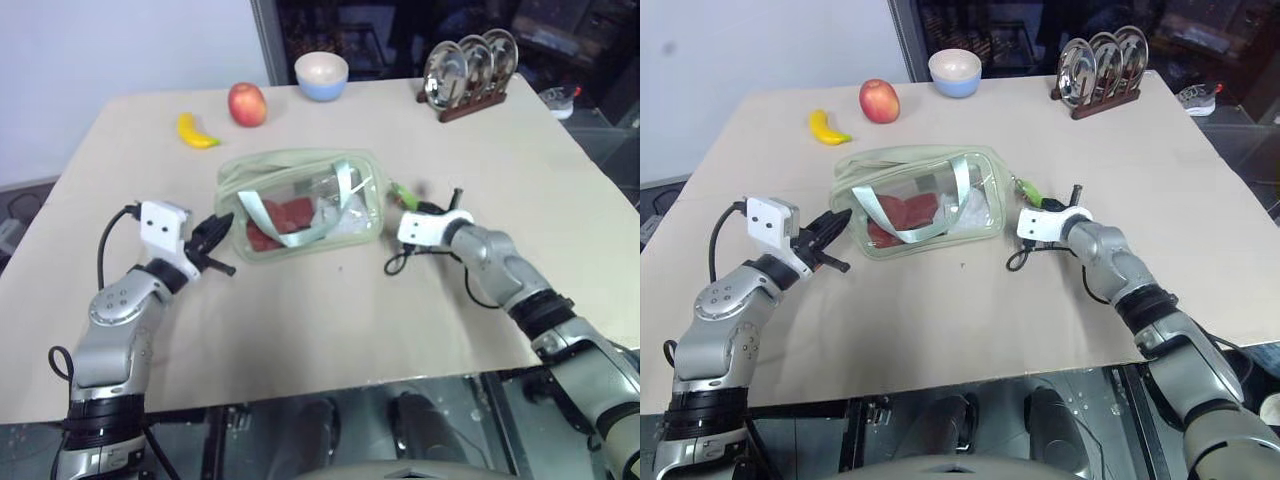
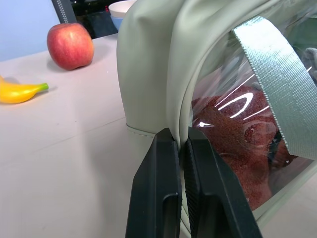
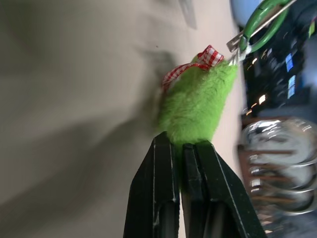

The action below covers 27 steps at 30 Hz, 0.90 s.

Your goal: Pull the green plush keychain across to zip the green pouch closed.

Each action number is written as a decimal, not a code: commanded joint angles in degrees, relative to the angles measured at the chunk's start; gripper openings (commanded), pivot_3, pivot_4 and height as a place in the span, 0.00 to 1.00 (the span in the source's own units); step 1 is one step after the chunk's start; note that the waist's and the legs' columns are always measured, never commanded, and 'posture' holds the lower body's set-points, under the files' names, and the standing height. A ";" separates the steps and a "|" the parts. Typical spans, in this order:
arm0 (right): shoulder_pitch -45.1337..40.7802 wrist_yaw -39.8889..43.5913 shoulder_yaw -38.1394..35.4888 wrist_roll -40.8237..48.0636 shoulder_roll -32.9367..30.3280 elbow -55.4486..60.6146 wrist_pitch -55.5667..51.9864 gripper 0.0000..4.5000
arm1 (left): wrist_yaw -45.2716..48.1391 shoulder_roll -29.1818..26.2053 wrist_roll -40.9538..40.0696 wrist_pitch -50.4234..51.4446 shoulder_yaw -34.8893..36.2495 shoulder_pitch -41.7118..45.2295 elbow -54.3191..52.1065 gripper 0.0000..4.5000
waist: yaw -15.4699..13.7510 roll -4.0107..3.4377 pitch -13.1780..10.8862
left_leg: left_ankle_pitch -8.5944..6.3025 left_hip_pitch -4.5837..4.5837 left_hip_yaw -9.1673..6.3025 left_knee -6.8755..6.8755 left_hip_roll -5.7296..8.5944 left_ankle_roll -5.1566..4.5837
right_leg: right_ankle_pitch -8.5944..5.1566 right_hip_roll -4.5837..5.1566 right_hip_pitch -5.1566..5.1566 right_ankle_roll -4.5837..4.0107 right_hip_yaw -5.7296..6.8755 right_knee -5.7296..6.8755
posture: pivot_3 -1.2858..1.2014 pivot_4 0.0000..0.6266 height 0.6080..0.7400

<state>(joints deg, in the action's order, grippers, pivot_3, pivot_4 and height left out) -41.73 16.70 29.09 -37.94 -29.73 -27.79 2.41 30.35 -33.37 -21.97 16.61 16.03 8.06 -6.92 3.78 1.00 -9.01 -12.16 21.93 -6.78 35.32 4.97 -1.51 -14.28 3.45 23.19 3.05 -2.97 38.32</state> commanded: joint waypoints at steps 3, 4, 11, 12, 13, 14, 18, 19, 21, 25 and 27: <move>1.95 1.79 3.22 -4.28 -3.06 -2.58 4.05 0.01 | -1.06 -1.00 1.33 -0.91 2.67 -0.82 1.82 0.00 | -0.01 0.00 0.00 | -0.01 -0.19 -0.03 0.00 -0.08 0.00 | -0.01 -0.10 -0.21 0.00 0.02 -0.05 | 0.52 0.24 1.00; 1.92 1.75 3.15 -4.45 -3.11 -2.59 4.32 0.01 | -0.91 -0.87 1.22 -1.32 2.64 -0.82 1.66 0.00 | -0.01 0.00 0.00 | 0.00 -0.19 -0.03 0.01 -0.09 0.00 | -0.01 -0.11 -0.21 0.00 0.02 -0.06 | 0.52 0.24 1.00; 3.22 6.34 -8.33 10.42 2.32 3.61 -1.46 0.01 | 1.99 0.22 -0.18 -6.47 1.69 -1.04 -2.46 0.00 | -0.33 0.04 -0.02 | -0.01 -0.08 -0.08 0.02 -0.14 0.02 | 0.01 -0.12 -0.21 -0.01 0.05 -0.24 | 0.52 0.24 1.00; 3.54 8.43 -9.73 12.58 2.66 5.57 -2.48 0.01 | 2.41 0.19 -0.52 -6.32 1.53 -1.23 -2.80 0.00 | -0.37 0.02 -0.03 | -0.02 -0.04 -0.10 0.02 -0.16 0.02 | 0.01 -0.13 -0.20 -0.02 0.06 -0.29 | 0.52 0.24 1.00; 3.92 10.14 -10.72 14.04 2.81 7.37 -3.49 0.01 | 2.80 0.20 -0.69 -6.58 1.51 -1.46 -3.09 0.00 | -0.53 0.01 -0.04 | -0.02 -0.01 -0.12 0.01 -0.16 0.02 | 0.01 -0.13 -0.18 -0.02 0.08 -0.29 | 0.52 0.24 1.00; 4.63 12.22 -12.53 17.03 3.58 9.82 -6.09 0.08 | 3.99 0.18 -1.84 -6.18 1.55 -2.06 -3.85 0.08 | -0.70 0.01 -0.05 | -0.02 0.05 -0.13 0.01 -0.16 0.02 | 0.01 -0.12 -0.15 -0.02 0.10 -0.31 | 0.52 0.24 1.00; 8.18 20.11 -17.47 26.16 3.29 20.24 -15.13 0.45 | 7.67 -0.36 -7.44 -2.97 3.11 -5.41 -7.59 0.43 | -1.53 0.00 -0.06 | -0.05 0.24 -0.18 0.02 -0.15 0.03 | 0.01 -0.08 -0.01 -0.02 0.15 -0.38 | 0.52 0.24 1.00; 9.26 21.50 -18.58 27.81 2.70 22.75 -16.94 0.54 | 8.32 -0.72 -8.43 -2.30 3.65 -6.49 -8.73 0.52 | -1.62 0.01 -0.05 | -0.05 0.29 -0.18 0.02 -0.15 0.04 | 0.01 -0.07 0.04 -0.02 0.15 -0.38 | 0.52 0.24 1.00; 12.04 24.58 -21.88 32.14 0.96 28.69 -21.78 0.79 | 9.75 -1.53 -11.94 0.12 5.50 -9.46 -12.11 0.75 | -1.85 0.00 -0.06 | -0.06 0.80 -0.31 0.08 -0.14 0.04 | 0.02 -0.04 0.44 -0.02 0.29 -0.38 | 0.52 0.24 1.00; 17.99 29.49 -28.14 40.13 -3.51 38.30 -28.58 0.99 | 13.64 -3.75 -18.30 4.39 8.80 -18.14 -20.19 0.81 | -2.12 -0.05 -0.09 | -0.11 0.94 -0.34 0.07 -0.12 0.03 | 0.01 0.02 0.51 -0.03 0.32 -0.46 | 0.52 0.24 1.00; 20.75 32.22 -30.85 43.54 -6.40 40.59 -30.68 0.99 | 14.95 -4.95 -19.96 6.11 10.56 -22.85 -23.37 0.81 | -2.11 -0.06 -0.10 | -0.14 0.94 -0.32 0.07 -0.11 0.00 | 0.01 0.04 0.50 -0.04 0.31 -0.51 | 0.52 0.24 1.00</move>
<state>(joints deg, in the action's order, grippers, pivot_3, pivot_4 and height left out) -22.09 46.18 1.78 1.64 -34.10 8.75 -26.37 43.75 -37.14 -39.47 21.40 23.83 -12.47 -25.82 1.67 0.93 -9.10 -12.32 22.85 -7.08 35.39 4.85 -1.52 -14.28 3.49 23.68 3.01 -2.67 37.80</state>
